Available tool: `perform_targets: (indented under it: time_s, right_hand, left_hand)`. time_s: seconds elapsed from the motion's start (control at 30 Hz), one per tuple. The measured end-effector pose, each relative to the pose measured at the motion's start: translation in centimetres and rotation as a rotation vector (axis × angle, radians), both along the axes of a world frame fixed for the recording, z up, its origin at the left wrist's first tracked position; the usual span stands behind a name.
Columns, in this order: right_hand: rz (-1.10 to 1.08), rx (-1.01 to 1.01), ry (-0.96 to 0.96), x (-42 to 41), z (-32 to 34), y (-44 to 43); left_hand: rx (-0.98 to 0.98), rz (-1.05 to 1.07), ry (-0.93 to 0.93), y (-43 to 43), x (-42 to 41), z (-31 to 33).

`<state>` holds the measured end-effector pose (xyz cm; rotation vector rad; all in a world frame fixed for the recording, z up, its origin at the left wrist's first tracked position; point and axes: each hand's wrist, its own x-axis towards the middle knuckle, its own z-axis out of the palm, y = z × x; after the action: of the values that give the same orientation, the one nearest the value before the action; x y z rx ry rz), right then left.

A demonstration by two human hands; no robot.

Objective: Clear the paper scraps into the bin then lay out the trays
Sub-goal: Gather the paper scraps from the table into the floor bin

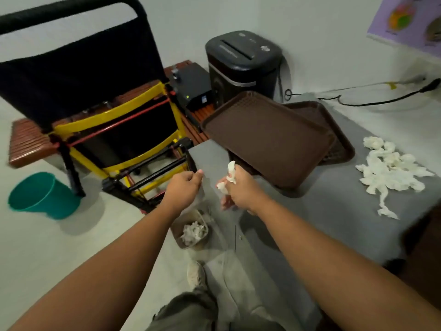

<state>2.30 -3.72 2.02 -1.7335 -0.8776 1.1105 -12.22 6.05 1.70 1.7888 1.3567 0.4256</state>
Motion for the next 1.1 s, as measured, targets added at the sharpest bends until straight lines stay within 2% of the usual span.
perform_targets:
  time_s: [0.07, 0.13, 0.27, 0.4, 0.57, 0.7, 0.83, 0.97, 1.1]
  right_hand:
    - [0.091, -0.012, -0.136, -1.9, -0.9, 1.6]
    - [0.171, -0.006, -0.185, -3.8, -1.8, 3.1]
    - [0.242, -0.068, -0.147, -7.3, -4.7, 6.3]
    - [0.146, -0.195, -0.112, -9.9, -9.5, 10.1]
    - [0.115, -0.273, -0.016, -12.5, -16.9, 13.9]
    - [0.113, -0.336, -0.133, -13.4, -24.1, 16.3]
    - [0.063, -0.415, -0.138, -13.5, -31.3, 18.1]
    - [0.103, -0.462, -0.187, -13.2, -37.2, 18.3]
    - [0.033, -0.489, -0.234, -12.7, -41.6, 18.0]
  left_hand:
    - [-0.008, 0.038, 0.055, 1.0, -2.8, -0.8]
    - [-0.029, 0.079, 0.088, 2.0, -5.3, -1.9]
    - [-0.039, 0.155, 0.124, 4.1, -9.2, -4.9]
    - [-0.062, 0.14, 0.176, 7.6, -12.0, -10.2]
    - [-0.141, 0.095, 0.263, 11.7, -14.3, -18.9]
    - [-0.201, 0.048, 0.302, 13.9, -15.3, -26.8]
    - [-0.207, -0.007, 0.32, 14.9, -15.8, -35.0]
    - [-0.234, -0.032, 0.359, 15.1, -15.9, -42.0]
    - [-0.35, -0.056, 0.4, 15.8, -15.1, -48.4]
